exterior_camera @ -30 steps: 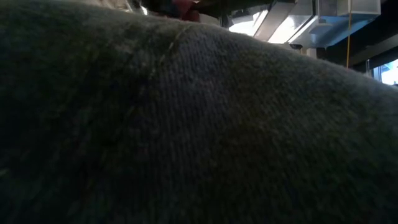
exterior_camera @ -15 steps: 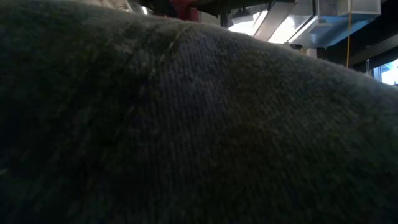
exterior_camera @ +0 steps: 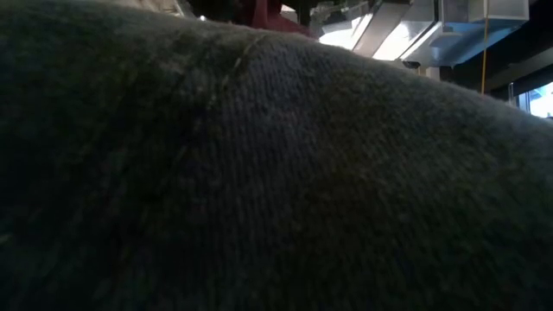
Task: Pick & Place hat
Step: Put the maroon cap into the left transparent bin
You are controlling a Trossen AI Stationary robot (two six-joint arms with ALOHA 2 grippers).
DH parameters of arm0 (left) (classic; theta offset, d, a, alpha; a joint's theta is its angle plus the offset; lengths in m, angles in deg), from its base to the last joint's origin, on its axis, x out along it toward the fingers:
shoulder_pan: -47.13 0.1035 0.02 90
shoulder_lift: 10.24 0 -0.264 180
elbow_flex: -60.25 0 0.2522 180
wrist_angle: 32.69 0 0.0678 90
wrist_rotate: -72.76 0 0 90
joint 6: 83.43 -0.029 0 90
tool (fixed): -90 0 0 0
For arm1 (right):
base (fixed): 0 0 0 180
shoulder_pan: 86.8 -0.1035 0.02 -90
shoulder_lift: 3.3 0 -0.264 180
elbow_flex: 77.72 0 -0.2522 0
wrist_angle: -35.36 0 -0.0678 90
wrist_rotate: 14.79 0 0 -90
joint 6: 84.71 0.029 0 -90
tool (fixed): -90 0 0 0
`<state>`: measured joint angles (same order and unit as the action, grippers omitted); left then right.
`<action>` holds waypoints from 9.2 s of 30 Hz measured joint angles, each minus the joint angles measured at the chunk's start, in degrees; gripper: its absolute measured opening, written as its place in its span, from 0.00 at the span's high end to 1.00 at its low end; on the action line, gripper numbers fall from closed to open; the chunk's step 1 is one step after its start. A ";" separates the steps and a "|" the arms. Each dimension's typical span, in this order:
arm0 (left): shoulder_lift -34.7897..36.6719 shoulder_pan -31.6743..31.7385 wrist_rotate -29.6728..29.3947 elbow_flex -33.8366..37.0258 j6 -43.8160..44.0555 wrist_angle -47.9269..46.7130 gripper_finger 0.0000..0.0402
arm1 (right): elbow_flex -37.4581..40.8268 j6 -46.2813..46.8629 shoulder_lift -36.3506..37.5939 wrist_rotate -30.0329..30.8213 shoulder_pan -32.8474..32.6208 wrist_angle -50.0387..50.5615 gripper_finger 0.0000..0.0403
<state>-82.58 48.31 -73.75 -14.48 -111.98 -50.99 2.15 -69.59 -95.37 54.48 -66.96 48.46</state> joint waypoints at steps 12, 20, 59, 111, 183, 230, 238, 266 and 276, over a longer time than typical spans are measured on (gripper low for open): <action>-0.59 -0.70 0.19 0.00 3.50 3.27 0.62 | 0.02 -2.13 0.00 -11.41 0.36 3.17 0.99; -0.89 -0.34 4.61 -0.02 6.38 4.11 0.63 | 0.00 -0.16 0.00 -17.81 0.37 2.49 0.99; -5.81 -0.23 33.95 -0.17 -9.41 34.26 0.64 | 0.02 14.83 -0.24 -38.49 1.02 -15.32 0.99; 10.75 1.22 31.62 0.00 11.06 9.51 0.88 | -0.02 -3.54 0.87 -19.79 15.27 11.35 0.78; -26.86 29.06 33.67 -48.06 -26.76 -65.55 0.88 | 0.00 -17.17 0.87 -4.15 10.33 15.59 0.78; -37.98 35.02 15.60 -48.06 -17.24 -67.37 0.87 | 0.00 -17.39 0.81 -4.27 10.35 19.34 0.78; -37.98 32.05 13.46 -48.04 -10.49 -71.01 0.87 | 0.00 -17.23 0.81 -4.27 10.33 19.34 0.78; -38.21 36.44 20.22 -48.00 0.80 -66.74 0.78 | 0.00 -15.44 0.81 -4.28 9.61 19.54 0.78; -38.19 36.44 18.94 -48.00 3.54 -65.99 0.75 | 0.00 -15.51 0.81 -4.28 9.59 19.81 0.78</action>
<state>-120.77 84.76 -54.81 -62.48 -108.44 -116.98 2.15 -85.10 -94.57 50.19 -57.37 68.27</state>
